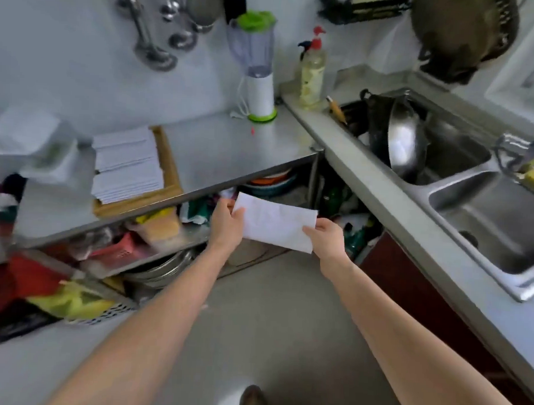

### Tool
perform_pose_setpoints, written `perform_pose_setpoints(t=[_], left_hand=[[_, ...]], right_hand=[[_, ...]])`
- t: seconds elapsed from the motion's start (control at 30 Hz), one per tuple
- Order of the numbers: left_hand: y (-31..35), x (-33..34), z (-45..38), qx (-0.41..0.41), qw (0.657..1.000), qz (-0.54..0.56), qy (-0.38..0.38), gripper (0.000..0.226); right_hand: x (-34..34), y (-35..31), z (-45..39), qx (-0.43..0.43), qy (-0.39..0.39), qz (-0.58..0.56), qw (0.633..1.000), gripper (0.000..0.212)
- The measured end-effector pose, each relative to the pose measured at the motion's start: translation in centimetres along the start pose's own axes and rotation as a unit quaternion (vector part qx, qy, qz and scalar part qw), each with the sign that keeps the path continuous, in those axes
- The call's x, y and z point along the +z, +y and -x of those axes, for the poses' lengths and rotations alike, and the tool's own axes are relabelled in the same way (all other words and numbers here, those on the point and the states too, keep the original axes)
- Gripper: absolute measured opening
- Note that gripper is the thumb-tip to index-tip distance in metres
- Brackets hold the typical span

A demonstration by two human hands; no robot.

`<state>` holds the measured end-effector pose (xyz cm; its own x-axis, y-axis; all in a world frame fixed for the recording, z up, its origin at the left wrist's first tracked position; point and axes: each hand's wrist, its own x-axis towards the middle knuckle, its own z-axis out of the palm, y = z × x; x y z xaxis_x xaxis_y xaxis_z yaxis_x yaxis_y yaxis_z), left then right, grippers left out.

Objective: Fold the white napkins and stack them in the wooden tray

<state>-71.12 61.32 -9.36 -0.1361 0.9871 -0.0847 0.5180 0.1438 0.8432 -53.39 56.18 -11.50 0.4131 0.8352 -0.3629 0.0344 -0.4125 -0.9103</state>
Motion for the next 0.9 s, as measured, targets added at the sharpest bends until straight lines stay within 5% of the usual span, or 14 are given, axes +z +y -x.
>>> perform_pose_setpoints(t=[0.23, 0.47, 0.7, 0.9], left_hand=[[-11.0, -15.0, -7.4, -0.127, 0.982, 0.009, 0.137, 0.014], [-16.2, -23.8, -16.1, -0.181, 0.948, 0.087, 0.245, 0.018], [-18.3, -28.2, -25.2, -0.201, 0.951, 0.062, 0.225, 0.042], [-21.0, -29.1, -30.3, -0.228, 0.962, -0.006, 0.147, 0.034]], right_hand=[[19.9, -4.5, -1.6, -0.035, -0.133, 0.119, 0.983, 0.007], [35.0, -9.2, -7.2, -0.064, -0.186, 0.125, 0.973, 0.007], [44.5, -12.7, -12.8, -0.095, -0.231, 0.182, 0.951, 0.029], [48.4, -11.8, -15.0, -0.148, -0.269, 0.280, 0.910, 0.031]])
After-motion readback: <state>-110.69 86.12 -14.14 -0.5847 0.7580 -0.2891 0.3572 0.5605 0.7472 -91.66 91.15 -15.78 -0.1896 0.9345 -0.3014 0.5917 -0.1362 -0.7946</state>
